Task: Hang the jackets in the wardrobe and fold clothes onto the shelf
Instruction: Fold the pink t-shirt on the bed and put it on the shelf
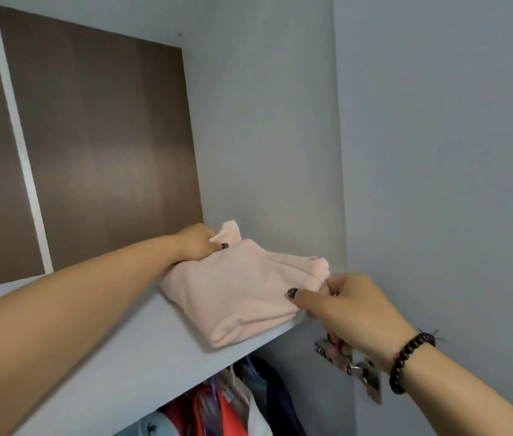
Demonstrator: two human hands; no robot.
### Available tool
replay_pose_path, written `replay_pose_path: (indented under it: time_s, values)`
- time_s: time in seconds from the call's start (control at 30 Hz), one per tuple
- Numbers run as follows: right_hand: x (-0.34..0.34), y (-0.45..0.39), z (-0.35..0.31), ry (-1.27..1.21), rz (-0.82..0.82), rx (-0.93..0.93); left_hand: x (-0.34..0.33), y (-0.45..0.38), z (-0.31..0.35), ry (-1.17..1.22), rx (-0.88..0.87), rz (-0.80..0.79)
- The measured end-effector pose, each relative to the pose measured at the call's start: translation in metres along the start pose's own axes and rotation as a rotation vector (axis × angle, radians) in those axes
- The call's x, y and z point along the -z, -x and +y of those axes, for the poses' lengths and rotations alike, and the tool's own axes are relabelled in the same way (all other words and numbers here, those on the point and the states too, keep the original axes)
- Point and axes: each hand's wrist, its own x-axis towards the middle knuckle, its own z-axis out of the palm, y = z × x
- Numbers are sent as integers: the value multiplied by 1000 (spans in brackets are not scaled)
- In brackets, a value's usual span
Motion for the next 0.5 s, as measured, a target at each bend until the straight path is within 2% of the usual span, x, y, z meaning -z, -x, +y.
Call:
replay_pose_path:
  time_s: [0.1,0.2,0.27,0.33,0.43,0.5]
  values:
    - [8,-1,-1,445,307,185,-9,-8,8,-46,-30,85]
    - [7,4,-10,567,493,416,-13,-5,8,-56,-72,238]
    - [-2,8,-16,534,490,566,-10,4,4,-31,-89,321]
    - [-14,10,-22,521,470,664,-5,18,4,-30,-108,330]
    - [-31,11,-27,578,378,715,-5,55,5,-6,-126,206]
    - [-42,8,-24,691,280,693,-13,87,3,0,-221,65]
